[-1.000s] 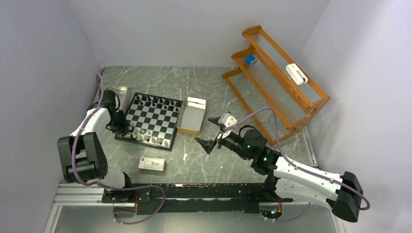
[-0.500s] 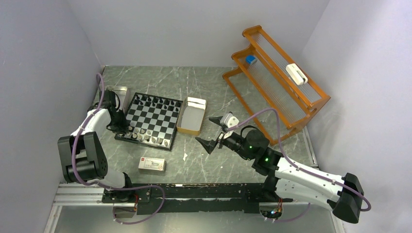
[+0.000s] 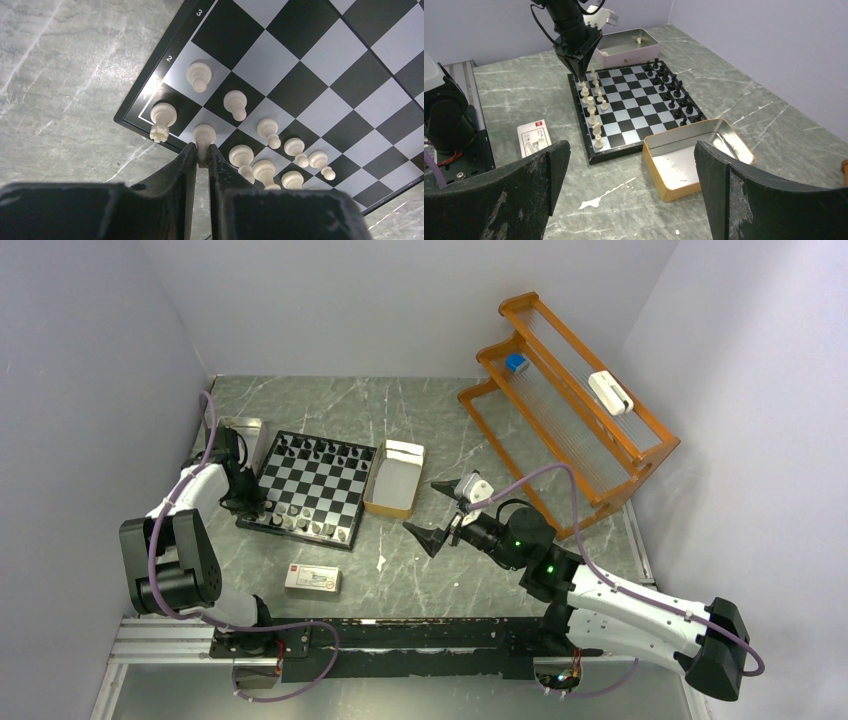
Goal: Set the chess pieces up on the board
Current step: Place the chess piece on the chessboard.
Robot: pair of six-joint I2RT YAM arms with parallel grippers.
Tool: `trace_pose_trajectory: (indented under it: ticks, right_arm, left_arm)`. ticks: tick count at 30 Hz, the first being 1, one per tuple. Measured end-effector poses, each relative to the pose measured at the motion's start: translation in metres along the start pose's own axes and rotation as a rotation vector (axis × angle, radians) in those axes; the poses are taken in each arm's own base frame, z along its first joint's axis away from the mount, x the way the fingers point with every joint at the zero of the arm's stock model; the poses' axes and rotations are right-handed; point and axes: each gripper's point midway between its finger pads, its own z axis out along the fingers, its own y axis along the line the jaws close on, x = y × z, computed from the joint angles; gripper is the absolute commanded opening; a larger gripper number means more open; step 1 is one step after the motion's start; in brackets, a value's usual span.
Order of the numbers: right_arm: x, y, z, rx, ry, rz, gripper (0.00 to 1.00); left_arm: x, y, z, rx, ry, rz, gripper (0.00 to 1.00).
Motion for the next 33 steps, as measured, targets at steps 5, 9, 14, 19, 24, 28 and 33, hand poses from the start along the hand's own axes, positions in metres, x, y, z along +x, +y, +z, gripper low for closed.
trace_pose_trajectory:
  ticks: [5,9,14,19,24,28,33]
  right_arm:
    - [0.001,0.000,0.000,0.000,0.002,0.000,1.00]
    - [0.004,0.000,0.001,-0.001,0.012,-0.001,1.00]
    - [0.006,0.001,0.002,-0.002,0.019,-0.001,1.00]
    - [0.010,0.001,0.003,-0.003,0.029,-0.004,1.00]
    - [0.012,0.001,0.004,-0.004,0.036,-0.005,1.00]
    - [0.013,0.001,0.005,-0.004,0.040,-0.005,1.00]
    - [0.015,0.001,0.006,-0.005,0.046,-0.005,1.00]
  left_arm:
    - [0.000,0.000,0.000,0.000,0.000,0.009,0.19]
    - [0.000,0.000,0.000,0.000,0.002,0.016,0.18]
    - [0.001,0.000,0.001,0.004,0.004,0.019,0.17]
    - [0.001,-0.001,0.001,0.005,0.005,0.021,0.18]
    - [0.001,-0.002,0.001,0.012,0.007,0.022,0.18]
    - [0.001,-0.005,0.000,0.024,0.009,0.022,0.18]
    - [0.001,-0.005,0.000,0.027,0.009,0.022,0.18]
